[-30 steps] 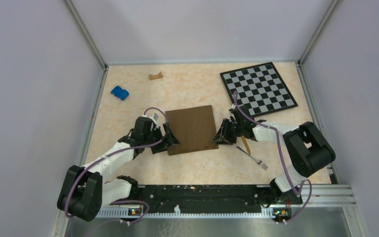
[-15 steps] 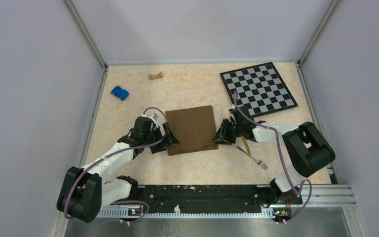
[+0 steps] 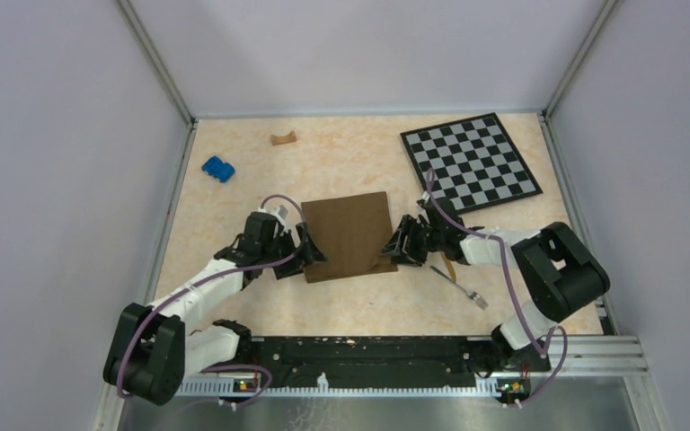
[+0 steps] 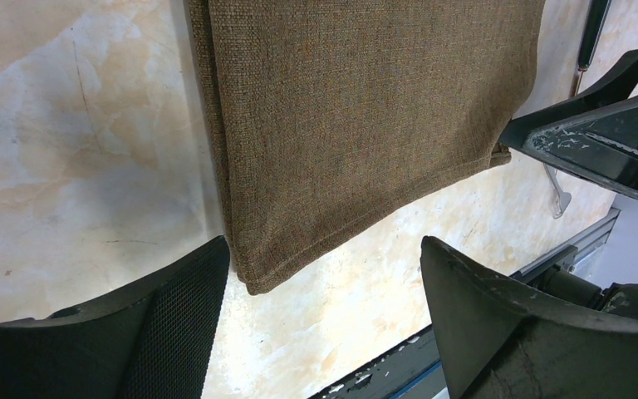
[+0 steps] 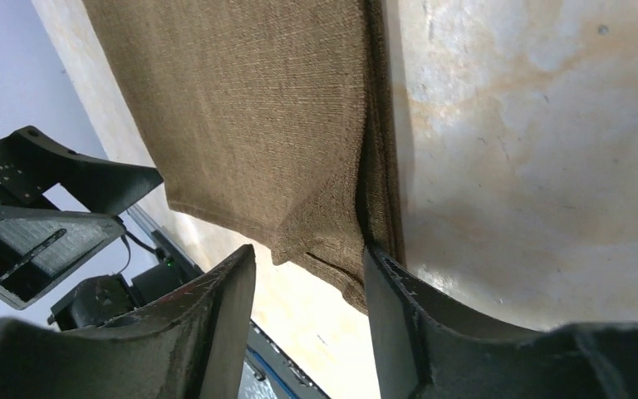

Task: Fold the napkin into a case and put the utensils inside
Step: Pick up the top corner of the square-folded napkin from the center of the board.

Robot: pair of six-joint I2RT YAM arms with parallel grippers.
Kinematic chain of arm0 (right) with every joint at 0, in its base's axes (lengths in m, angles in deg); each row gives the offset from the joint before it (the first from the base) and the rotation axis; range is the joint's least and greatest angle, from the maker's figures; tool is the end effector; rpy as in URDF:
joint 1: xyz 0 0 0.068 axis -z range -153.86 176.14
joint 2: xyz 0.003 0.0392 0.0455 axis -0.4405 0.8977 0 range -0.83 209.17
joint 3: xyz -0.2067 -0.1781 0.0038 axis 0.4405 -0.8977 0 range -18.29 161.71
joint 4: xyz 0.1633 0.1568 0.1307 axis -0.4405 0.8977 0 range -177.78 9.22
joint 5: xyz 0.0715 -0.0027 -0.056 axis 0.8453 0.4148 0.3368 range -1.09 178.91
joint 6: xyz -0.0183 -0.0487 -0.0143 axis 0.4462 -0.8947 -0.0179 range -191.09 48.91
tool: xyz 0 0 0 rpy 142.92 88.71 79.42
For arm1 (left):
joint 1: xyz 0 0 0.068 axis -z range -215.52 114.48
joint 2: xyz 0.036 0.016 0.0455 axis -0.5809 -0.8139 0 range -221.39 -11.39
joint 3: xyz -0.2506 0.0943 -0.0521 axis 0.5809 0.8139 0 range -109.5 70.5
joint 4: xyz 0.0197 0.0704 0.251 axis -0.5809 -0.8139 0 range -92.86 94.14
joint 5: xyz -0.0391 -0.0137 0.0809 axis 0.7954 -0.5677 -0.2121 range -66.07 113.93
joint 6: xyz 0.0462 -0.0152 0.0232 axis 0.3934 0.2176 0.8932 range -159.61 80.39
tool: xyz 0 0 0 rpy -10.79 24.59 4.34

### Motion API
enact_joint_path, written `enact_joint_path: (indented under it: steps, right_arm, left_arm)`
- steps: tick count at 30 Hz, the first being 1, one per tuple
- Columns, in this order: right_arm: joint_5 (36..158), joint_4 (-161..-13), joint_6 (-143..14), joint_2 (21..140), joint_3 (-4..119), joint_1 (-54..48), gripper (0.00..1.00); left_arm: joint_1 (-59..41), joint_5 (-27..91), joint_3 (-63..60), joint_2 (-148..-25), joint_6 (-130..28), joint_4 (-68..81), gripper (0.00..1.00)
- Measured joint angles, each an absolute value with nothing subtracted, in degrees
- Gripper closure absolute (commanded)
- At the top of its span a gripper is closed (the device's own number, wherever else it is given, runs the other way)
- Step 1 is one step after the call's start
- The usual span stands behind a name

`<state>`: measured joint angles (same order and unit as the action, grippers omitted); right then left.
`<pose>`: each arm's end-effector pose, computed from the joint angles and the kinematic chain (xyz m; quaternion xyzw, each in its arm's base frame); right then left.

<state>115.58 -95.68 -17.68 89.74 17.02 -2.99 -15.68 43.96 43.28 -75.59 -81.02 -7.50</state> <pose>0.2395 0.1517 0.1326 0.1087 0.9038 0.3949 0.1242 0.1915 -0.0820 0.1711 -0.1121 0.9164 -0.3172 0.2166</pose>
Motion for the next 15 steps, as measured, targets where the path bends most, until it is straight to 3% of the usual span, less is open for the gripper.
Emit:
enact_joint_path:
  steps: [15]
  right_arm:
    - [116.39, -104.64, -20.7, 92.34, 16.85, -2.99, 0.45]
  left_arm:
    - [-15.68, 44.01, 43.28, -75.61, -81.04, -7.44, 0.11]
